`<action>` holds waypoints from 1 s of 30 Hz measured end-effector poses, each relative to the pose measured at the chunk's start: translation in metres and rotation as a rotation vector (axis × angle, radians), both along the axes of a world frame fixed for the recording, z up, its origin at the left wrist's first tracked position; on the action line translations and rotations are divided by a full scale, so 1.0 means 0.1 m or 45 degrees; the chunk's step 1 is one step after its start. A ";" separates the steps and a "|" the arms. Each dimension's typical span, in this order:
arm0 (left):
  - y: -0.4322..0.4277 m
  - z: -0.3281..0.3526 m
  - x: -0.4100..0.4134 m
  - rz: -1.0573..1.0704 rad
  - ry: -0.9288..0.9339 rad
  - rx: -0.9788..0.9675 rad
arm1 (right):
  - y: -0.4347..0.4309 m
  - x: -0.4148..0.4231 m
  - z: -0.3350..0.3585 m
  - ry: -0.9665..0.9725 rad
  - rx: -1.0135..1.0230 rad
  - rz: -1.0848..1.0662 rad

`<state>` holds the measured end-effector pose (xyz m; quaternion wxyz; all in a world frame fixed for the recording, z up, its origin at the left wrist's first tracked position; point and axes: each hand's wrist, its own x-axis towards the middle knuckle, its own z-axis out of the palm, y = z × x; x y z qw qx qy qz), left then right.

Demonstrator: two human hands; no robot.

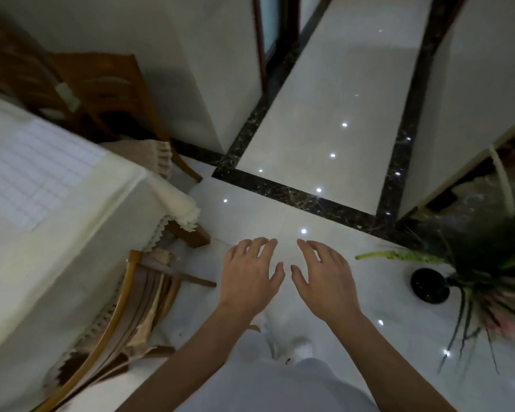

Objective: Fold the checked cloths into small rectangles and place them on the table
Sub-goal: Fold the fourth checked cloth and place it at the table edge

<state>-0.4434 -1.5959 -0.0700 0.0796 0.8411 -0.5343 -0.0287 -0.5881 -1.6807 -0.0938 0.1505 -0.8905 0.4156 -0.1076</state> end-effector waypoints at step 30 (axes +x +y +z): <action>-0.34 -0.14 3.78 1.016 0.109 -0.111 | -1.23 4.62 -0.03 0.088 -0.090 0.982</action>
